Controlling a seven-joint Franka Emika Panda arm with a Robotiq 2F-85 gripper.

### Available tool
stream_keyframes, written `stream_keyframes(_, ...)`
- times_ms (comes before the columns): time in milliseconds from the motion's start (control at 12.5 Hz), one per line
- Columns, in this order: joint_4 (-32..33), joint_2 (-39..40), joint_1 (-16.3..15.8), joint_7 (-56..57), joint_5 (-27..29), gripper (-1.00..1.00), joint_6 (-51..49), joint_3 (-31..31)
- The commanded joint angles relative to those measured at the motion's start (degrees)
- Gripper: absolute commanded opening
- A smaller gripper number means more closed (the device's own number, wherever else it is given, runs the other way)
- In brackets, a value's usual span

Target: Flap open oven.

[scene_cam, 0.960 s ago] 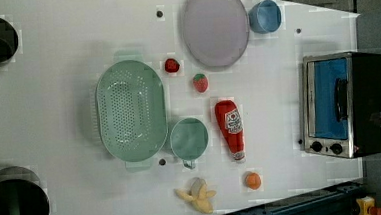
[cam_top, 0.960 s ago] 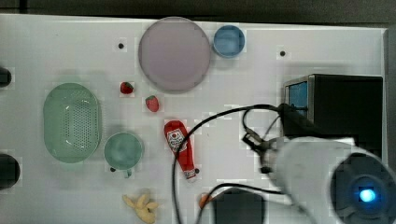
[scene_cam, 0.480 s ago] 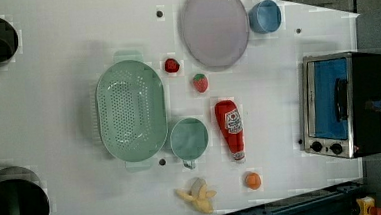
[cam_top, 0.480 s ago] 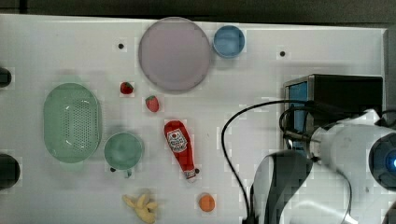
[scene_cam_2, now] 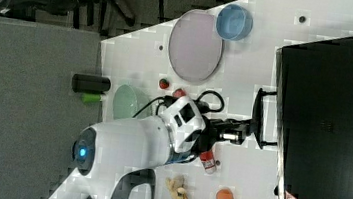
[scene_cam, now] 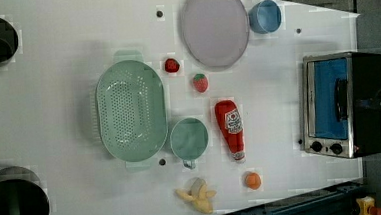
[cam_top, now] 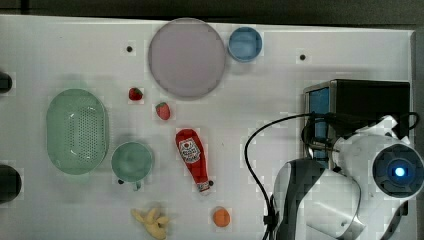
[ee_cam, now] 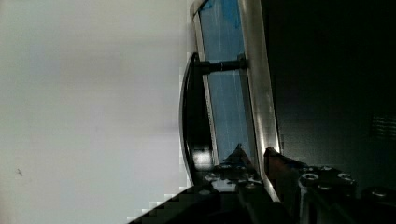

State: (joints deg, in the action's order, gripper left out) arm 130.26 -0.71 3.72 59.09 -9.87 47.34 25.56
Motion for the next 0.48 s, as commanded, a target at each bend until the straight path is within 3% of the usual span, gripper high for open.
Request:
stream_keyframes(80,1.66,3.21,-0.35,3.73,0.21,-0.65,5.82,0.41)
stream_keyframes(480,3.08,6.14,-0.67,3.48,0.21,-0.65,9.58,-0.15)
